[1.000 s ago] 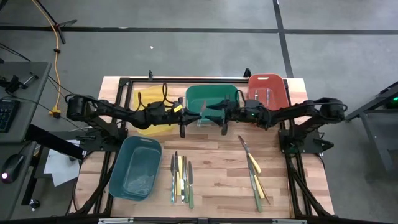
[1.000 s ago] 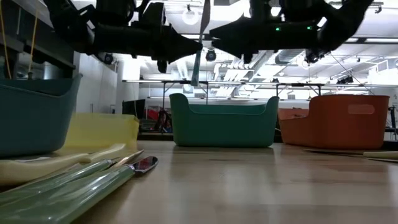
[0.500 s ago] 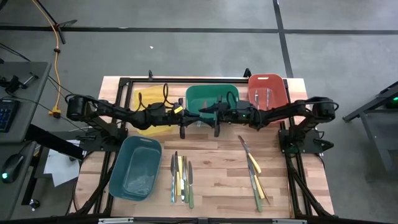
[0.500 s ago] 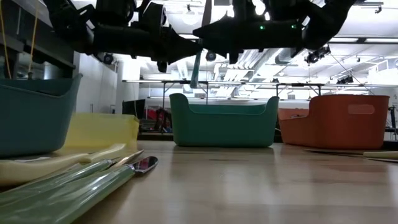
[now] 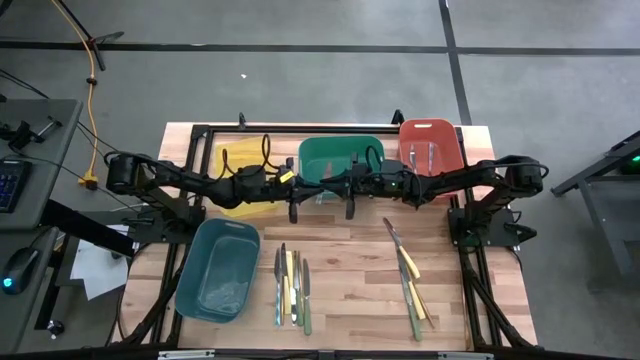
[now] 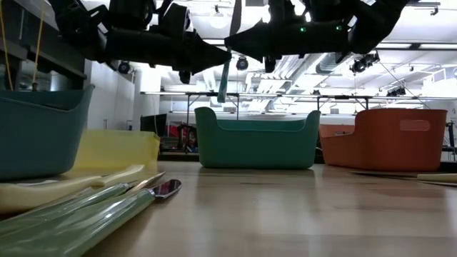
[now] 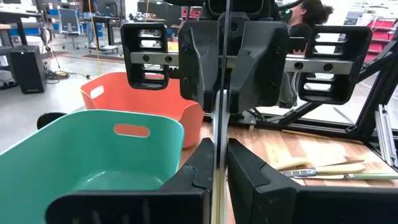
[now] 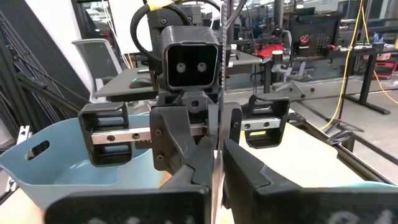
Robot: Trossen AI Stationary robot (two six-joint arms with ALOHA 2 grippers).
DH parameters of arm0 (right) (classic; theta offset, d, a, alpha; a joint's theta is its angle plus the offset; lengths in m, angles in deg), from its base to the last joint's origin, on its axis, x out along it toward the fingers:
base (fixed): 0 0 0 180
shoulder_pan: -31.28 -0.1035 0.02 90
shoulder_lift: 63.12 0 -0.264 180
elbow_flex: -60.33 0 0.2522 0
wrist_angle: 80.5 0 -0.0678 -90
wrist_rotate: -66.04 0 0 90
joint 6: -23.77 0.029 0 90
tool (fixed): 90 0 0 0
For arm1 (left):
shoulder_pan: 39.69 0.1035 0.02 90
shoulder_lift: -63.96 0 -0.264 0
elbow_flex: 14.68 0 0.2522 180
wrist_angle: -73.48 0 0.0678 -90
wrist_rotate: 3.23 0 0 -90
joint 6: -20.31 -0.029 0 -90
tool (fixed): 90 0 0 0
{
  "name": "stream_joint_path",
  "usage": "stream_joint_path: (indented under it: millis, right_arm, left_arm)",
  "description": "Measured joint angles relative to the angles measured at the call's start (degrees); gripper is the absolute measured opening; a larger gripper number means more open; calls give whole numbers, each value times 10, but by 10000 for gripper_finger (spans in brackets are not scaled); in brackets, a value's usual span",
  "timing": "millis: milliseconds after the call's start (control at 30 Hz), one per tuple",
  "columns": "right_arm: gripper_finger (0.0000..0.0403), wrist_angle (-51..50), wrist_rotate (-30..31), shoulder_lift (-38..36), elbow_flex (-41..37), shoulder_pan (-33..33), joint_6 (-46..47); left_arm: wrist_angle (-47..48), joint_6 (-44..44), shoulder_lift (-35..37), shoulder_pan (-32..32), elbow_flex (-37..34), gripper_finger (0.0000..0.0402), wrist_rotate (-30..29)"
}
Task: Sort silverware by color (type)
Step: Put the blue patterned knife into the orange bin
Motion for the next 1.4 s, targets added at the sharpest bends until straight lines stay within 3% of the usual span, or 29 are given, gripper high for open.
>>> stream_joint_path:
  millis: [233,400,567,833,933,1033,1400]
  right_arm:
    - [5,-19,-1,0,-1,1,-9]
    - [4,-118,38,-49,-1,5,-27]
    - [3,-251,137,-129,-1,-5,-55]
    - [2,-461,390,-222,-1,-58,-47]
    - [1,-532,468,-249,-1,-73,-12]
    - [1,-575,510,-271,-1,-86,23]
    - [1,-560,530,-281,-1,-98,33]
  left_arm:
    - [-4,-17,1,-5,0,58,0]
    - [35,-26,20,-5,0,87,0]
    - [134,-32,87,-3,0,104,-1]
    - [303,-43,222,0,-5,105,-44]
    - [273,-43,252,-1,-42,106,-65]
    - [209,-42,274,0,-84,106,-90]
    - [162,-44,293,1,-113,106,-108]
